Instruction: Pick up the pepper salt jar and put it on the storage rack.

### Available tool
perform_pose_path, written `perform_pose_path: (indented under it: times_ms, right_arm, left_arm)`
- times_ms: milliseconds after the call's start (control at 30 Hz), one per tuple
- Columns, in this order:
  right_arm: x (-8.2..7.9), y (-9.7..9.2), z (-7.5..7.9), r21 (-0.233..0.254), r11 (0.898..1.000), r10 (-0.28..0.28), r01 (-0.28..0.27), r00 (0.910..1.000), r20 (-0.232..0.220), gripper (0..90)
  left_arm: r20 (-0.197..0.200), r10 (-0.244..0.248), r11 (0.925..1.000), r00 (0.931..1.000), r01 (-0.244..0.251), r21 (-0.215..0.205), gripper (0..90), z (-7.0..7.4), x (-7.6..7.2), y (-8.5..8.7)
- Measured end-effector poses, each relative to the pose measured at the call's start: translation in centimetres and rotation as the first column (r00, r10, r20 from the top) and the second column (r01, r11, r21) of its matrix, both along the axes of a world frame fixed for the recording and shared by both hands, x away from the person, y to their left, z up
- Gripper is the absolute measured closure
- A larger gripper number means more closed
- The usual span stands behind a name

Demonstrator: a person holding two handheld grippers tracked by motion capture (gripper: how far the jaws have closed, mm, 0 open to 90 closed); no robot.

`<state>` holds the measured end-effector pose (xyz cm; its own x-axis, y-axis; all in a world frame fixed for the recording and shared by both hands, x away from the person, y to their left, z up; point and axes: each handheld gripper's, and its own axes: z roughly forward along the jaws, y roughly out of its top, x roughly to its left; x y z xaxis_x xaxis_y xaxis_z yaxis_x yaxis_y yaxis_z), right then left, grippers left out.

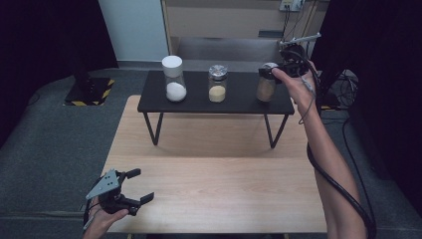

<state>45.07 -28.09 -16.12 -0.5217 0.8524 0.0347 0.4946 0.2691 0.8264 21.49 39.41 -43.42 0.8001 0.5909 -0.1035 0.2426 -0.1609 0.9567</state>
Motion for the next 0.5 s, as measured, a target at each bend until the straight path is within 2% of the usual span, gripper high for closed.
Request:
perform_pose_path:
  times_ms: [500]
  right_arm:
    - [0.44, 0.09, -0.83, -0.007, 1.0, -0.003, 0.002, 0.9999, -0.01, 35.5]
  left_arm:
    - [0.0, -0.001, 1.0, 1.0, 0.001, 0.001, 0.5, -0.01, 0.01, 0.0]
